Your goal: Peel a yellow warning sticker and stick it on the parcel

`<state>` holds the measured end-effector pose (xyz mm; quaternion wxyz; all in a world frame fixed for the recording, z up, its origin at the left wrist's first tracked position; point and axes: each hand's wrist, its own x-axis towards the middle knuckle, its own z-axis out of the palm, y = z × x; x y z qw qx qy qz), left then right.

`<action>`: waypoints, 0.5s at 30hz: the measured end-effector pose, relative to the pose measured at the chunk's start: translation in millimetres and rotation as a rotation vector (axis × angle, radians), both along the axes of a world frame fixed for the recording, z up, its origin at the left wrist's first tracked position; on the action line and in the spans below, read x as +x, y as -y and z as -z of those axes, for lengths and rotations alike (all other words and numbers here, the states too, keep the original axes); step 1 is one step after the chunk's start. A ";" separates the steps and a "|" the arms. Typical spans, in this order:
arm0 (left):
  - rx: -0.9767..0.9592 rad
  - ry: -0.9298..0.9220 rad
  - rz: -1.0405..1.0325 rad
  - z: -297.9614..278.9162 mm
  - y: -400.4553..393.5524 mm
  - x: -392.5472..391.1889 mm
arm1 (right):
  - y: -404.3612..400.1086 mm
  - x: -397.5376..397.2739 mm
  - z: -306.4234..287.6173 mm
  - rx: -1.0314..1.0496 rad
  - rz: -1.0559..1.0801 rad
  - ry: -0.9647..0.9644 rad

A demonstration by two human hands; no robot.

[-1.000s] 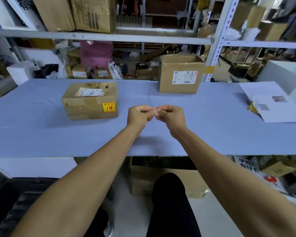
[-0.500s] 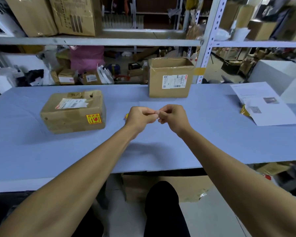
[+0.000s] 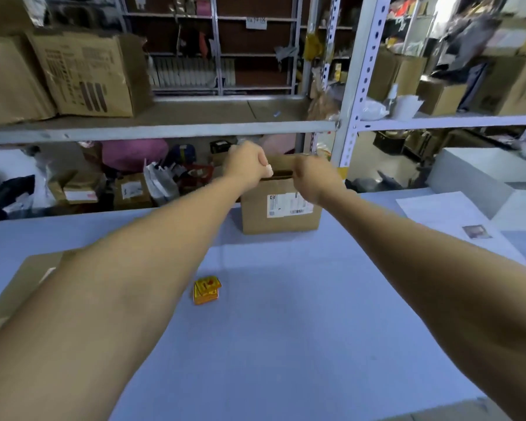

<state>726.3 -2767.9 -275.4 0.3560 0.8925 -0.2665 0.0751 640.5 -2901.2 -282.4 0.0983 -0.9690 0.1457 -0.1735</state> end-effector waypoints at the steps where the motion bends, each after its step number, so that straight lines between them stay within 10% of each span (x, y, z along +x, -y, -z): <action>1: 0.048 0.043 0.006 -9.7 10.2 13.9 | 10.8 10.7 -6.8 -0.066 0.015 -0.022; 15: 0.395 0.169 0.119 -3.3 36.9 108.9 | 60.8 87.0 -9.0 -0.136 0.033 -0.065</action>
